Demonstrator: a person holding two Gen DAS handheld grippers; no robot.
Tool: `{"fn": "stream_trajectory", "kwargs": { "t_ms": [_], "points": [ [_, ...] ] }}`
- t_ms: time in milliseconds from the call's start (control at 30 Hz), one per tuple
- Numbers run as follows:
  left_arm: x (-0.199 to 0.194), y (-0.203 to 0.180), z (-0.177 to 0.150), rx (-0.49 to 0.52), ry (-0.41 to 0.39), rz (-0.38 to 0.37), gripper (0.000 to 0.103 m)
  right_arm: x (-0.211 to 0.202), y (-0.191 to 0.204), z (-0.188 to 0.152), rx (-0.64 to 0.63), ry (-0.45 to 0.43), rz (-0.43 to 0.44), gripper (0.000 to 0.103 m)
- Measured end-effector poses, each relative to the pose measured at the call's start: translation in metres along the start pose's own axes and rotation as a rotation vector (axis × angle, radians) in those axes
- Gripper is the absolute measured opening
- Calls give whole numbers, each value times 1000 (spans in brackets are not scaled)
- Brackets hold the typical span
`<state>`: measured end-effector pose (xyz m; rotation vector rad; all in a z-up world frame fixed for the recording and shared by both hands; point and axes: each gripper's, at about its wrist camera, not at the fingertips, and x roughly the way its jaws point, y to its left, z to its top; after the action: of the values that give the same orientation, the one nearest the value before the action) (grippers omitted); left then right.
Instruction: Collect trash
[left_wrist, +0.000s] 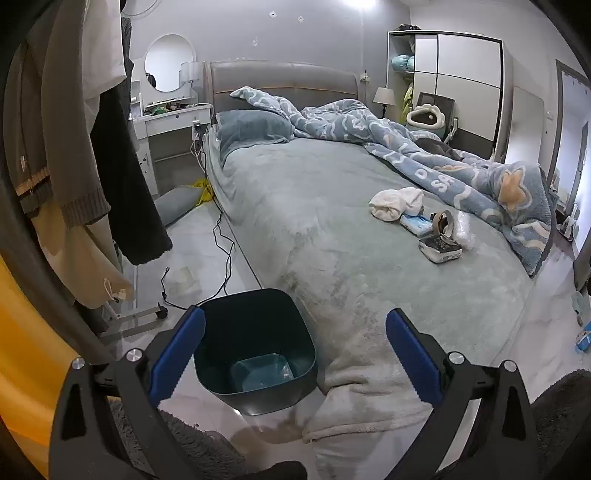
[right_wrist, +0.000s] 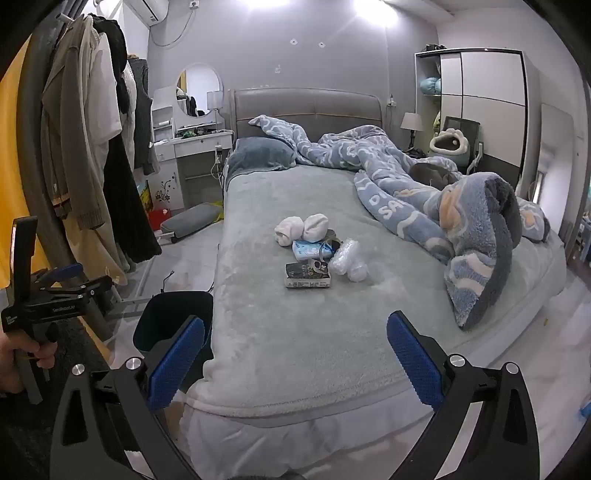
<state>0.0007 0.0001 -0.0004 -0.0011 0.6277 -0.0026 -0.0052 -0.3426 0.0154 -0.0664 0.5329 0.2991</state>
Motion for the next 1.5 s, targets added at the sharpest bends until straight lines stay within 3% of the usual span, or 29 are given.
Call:
{"fn": "stream_trajectory", "kwargs": {
  "t_ms": [1500],
  "points": [
    [3, -4, -7, -6, 9, -1, 100, 1, -3, 1, 10, 4, 8, 100]
  ]
}}
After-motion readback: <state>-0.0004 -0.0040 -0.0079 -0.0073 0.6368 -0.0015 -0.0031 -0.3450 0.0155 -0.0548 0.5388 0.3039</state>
